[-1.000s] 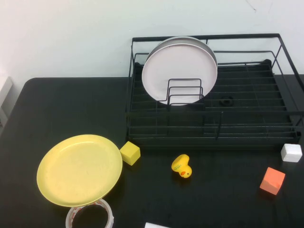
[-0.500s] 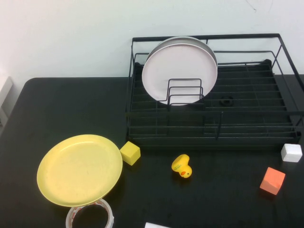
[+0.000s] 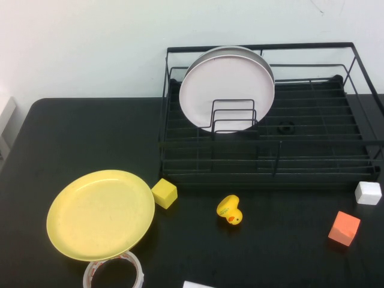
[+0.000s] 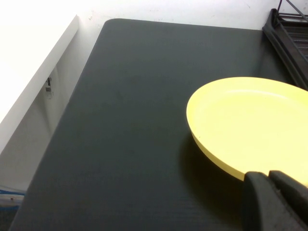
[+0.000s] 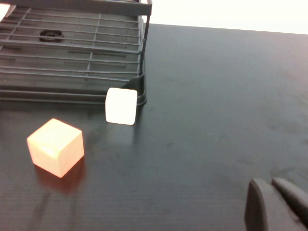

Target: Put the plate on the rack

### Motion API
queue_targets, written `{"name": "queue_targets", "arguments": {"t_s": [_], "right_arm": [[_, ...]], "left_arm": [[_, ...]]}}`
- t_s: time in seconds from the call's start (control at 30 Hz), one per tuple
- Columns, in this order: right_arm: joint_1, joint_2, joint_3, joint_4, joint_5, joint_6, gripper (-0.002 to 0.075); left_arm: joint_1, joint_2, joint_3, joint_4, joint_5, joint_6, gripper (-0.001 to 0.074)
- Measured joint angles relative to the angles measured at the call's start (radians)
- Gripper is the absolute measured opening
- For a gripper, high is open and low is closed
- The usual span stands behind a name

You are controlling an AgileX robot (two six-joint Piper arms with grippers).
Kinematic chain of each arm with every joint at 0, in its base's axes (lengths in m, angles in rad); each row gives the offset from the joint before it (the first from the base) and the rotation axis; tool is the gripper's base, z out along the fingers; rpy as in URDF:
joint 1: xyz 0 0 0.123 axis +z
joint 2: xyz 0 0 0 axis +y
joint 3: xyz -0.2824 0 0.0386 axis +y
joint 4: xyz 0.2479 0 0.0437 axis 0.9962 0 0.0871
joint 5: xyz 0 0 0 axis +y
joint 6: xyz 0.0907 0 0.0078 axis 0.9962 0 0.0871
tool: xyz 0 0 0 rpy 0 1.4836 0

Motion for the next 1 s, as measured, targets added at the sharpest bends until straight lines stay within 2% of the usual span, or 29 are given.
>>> {"name": "queue_targets", "arguments": {"t_s": [1.0], "right_arm": [[0.0, 0.0, 0.0, 0.0, 0.0, 0.0, -0.0002]], "left_arm": [[0.002, 0.0, 0.0, 0.026, -0.004, 0.0, -0.0002]]}}
